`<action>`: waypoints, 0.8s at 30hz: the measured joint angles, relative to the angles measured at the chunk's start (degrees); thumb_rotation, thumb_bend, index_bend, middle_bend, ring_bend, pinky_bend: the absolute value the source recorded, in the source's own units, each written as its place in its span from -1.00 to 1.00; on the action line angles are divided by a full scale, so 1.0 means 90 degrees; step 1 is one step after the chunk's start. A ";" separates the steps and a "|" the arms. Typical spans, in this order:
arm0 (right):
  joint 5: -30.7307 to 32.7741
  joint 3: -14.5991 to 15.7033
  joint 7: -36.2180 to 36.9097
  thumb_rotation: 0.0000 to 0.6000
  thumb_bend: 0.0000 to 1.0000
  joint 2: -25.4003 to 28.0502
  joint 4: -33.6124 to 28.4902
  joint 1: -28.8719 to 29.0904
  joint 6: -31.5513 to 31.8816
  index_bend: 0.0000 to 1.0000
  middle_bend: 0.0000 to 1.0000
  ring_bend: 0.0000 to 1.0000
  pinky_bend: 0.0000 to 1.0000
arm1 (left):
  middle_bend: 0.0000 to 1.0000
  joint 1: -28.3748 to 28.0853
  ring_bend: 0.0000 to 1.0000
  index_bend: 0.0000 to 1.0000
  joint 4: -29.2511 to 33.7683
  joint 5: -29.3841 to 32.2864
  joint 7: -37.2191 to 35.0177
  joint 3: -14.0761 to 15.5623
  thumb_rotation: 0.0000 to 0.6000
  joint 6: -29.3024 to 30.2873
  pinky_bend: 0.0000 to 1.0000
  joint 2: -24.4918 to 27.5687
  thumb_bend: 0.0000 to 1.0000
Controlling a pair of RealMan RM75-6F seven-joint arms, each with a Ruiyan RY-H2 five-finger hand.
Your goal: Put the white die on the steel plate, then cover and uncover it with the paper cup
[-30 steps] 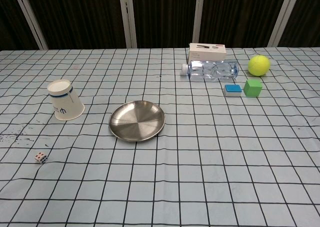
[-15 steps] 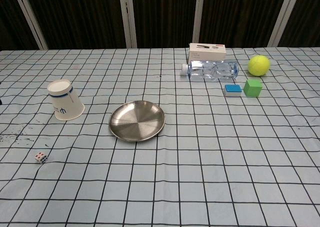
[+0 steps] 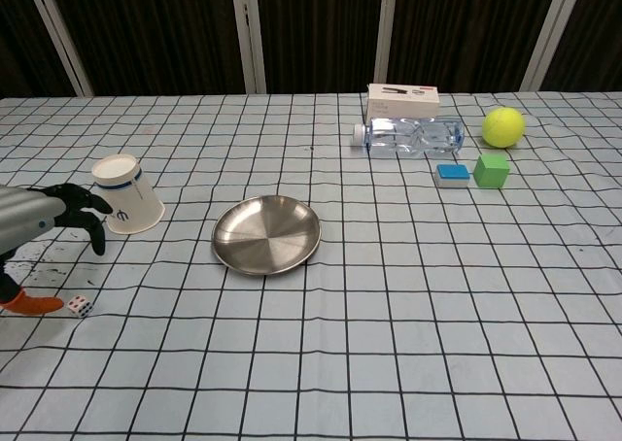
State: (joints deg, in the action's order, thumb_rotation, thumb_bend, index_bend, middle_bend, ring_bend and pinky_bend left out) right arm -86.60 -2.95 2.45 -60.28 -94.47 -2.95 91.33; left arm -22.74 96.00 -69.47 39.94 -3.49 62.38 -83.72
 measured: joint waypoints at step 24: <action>0.0019 -0.0015 0.0026 1.00 -0.75 0.0012 -0.0007 -0.0007 -0.0013 -0.74 -0.73 -0.81 -0.96 | -0.78 -0.0107 -1.00 -0.12 -0.0368 0.0106 0.0210 0.0250 1.00 0.0091 -0.71 -0.0337 -0.27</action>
State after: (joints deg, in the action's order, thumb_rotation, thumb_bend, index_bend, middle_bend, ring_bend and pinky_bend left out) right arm -86.43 -3.08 2.68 -60.18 -94.53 -3.01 91.22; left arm -23.70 92.69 -68.52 41.83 -1.24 63.20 -86.75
